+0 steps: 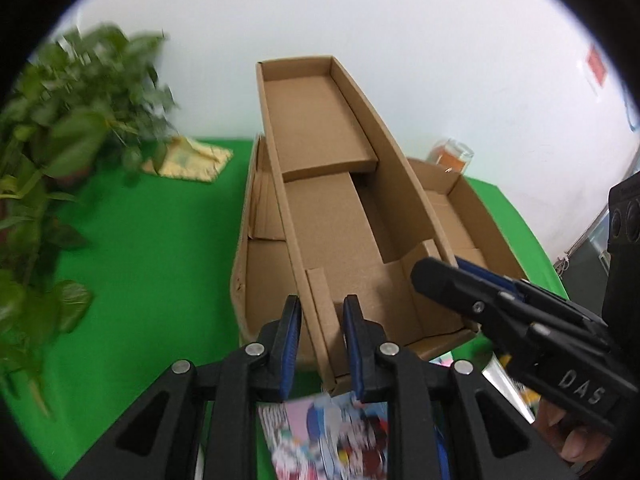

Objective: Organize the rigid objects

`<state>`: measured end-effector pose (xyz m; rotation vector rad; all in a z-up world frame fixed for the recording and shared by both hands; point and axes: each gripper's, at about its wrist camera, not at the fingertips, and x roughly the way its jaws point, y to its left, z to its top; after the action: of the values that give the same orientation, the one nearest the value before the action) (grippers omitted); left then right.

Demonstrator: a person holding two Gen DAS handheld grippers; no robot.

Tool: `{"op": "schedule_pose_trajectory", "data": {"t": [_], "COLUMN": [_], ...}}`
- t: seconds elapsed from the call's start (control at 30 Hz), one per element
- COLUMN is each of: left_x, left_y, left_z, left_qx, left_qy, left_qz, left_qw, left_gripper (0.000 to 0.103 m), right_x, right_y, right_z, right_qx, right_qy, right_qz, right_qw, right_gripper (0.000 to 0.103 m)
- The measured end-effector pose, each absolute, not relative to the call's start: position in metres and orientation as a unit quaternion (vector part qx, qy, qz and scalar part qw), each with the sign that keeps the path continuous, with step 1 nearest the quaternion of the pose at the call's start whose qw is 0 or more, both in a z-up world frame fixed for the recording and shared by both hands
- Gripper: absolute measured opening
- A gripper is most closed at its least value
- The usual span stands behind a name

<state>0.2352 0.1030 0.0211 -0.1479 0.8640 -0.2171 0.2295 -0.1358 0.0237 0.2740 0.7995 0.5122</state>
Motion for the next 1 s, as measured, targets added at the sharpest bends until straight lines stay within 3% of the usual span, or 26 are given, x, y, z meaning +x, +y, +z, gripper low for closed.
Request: {"op": "schedule_pose_trajectory", "data": {"t": [0.33, 0.5, 0.67, 0.7, 0.73, 0.77, 0.8, 0.83, 0.87, 0.9, 1.0], "left_x": [0.309, 0.306, 0.285, 0.277, 0.268, 0.261, 0.252, 0.240, 0.232, 0.222, 0.193], "left_y": [0.110, 0.113, 0.125, 0.129, 0.131, 0.132, 0.133, 0.134, 0.134, 0.134, 0.132], "left_z": [-0.043, -0.048, -0.037, -0.031, -0.025, -0.020, -0.016, -0.010, -0.007, -0.004, 0.005], "left_qx": [-0.065, -0.026, -0.051, -0.059, -0.065, -0.067, -0.067, -0.064, -0.061, -0.061, -0.062], "left_qy": [0.498, 0.484, 0.468, 0.456, 0.446, 0.439, 0.434, 0.425, 0.419, 0.410, 0.373], "left_qz": [-0.068, -0.045, -0.059, -0.068, -0.070, -0.069, -0.067, -0.070, -0.072, -0.073, -0.052], "left_qw": [0.862, 0.873, 0.880, 0.885, 0.890, 0.894, 0.896, 0.900, 0.903, 0.907, 0.924], "left_gripper": [0.018, 0.017, 0.017, 0.017, 0.018, 0.019, 0.029, 0.050, 0.062, 0.081, 0.084], "right_x": [0.312, 0.314, 0.315, 0.311, 0.304, 0.295, 0.289, 0.279, 0.268, 0.253, 0.214], "right_y": [-0.122, -0.110, -0.099, -0.097, -0.098, -0.101, -0.106, -0.115, -0.123, -0.133, -0.157], "right_z": [-0.076, -0.098, -0.113, -0.110, -0.103, -0.093, -0.085, -0.075, -0.066, -0.056, -0.037], "right_qx": [0.182, 0.180, 0.163, 0.152, 0.127, 0.103, 0.093, 0.084, 0.075, 0.063, 0.053], "right_qy": [0.493, 0.512, 0.533, 0.533, 0.523, 0.506, 0.493, 0.475, 0.458, 0.440, 0.405], "right_qz": [0.217, 0.223, 0.228, 0.227, 0.216, 0.200, 0.190, 0.179, 0.169, 0.158, 0.140], "right_qw": [0.822, 0.810, 0.798, 0.801, 0.815, 0.833, 0.844, 0.857, 0.870, 0.882, 0.902], "right_gripper": [0.020, 0.020, 0.025, 0.028, 0.042, 0.067, 0.079, 0.090, 0.091, 0.092, 0.097]}}
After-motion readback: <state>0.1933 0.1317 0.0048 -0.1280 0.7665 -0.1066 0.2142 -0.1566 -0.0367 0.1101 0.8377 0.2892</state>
